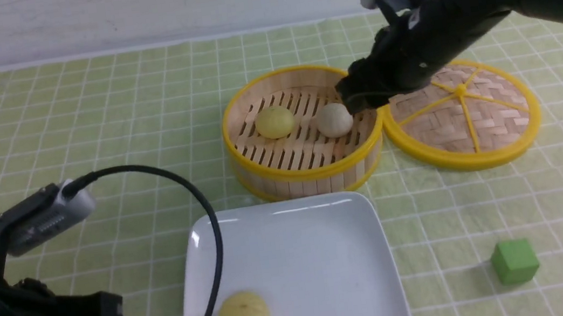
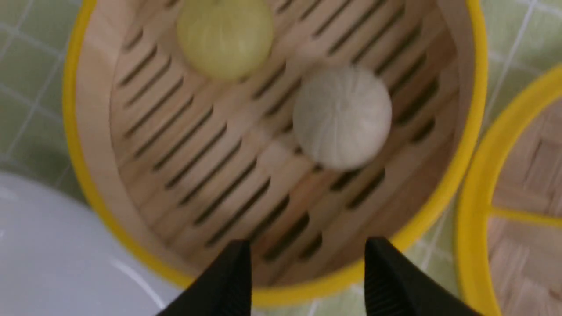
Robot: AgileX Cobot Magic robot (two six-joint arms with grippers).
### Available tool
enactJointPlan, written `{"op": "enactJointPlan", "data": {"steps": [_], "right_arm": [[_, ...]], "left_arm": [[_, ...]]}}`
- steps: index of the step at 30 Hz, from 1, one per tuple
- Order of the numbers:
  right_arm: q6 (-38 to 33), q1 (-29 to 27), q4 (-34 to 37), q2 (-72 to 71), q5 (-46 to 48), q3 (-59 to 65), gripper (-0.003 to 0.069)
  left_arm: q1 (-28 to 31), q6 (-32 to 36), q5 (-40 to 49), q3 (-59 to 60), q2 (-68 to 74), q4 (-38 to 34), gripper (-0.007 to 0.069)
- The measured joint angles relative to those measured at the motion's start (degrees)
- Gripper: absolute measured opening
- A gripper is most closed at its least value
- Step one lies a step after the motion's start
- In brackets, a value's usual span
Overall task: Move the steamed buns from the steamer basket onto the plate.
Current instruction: Use the right arm to grab the steamed stuffed bun that is closest to it, then use the right arm to put the steamed stuffed bun into the plate
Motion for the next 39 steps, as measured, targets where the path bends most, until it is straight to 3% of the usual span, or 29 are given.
{"op": "enactJointPlan", "data": {"steps": [5, 10, 15, 17, 18, 24, 28, 33, 37, 39], "right_arm": [[0.4, 0.0, 0.1, 7.8, -2.0, -6.5, 0.0369], [0.4, 0.0, -0.3, 13.7, -7.9, -7.5, 0.0335], [0.4, 0.0, -0.9, 15.8, -9.8, -7.9, 0.0169], [0.6, 0.0, -0.6, 14.1, -7.0, -7.9, 0.0029], [0.7, 0.1, -0.3, 13.2, -5.6, -7.9, 0.0021], [0.7, 3.9, 0.1, -3.2, 9.5, -4.8, 0.0022], [2.6, 9.2, 3.3, -13.7, 11.4, 5.6, 0.0022], [4.5, 15.2, 7.2, -14.3, -0.5, 22.9, 0.0032], [4.7, 17.8, 9.0, -12.1, -11.2, 30.8, 0.0087], [4.7, 18.2, 9.8, -10.4, -16.1, 33.1, 0.0196]], "left_arm": [[0.0, 0.0, 0.0, 0.0, 0.0, 0.0, 0.0245], [0.0, 0.0, 1.0, 0.0, 0.0, 0.0, 0.0274], [0.0, 0.0, 1.8, 0.0, 0.0, 0.0, 0.0275], [0.0, 0.0, 1.7, 0.0, 0.0, 0.0, 0.0275], [0.0, 0.0, 1.7, 0.0, 0.0, 0.0, 0.0275], [0.0, -0.4, 1.7, 0.0, 0.0, 0.0, 0.0275], [0.0, -0.5, 1.4, 0.0, 0.0, 0.0, 0.0275], [0.0, -0.5, 0.5, 0.0, 0.0, 0.0, 0.0275], [0.0, -0.5, -0.5, 0.0, 0.0, 0.0, 0.0275], [0.0, -0.5, -1.7, 0.0, 0.0, 0.0, 0.0275]]}}
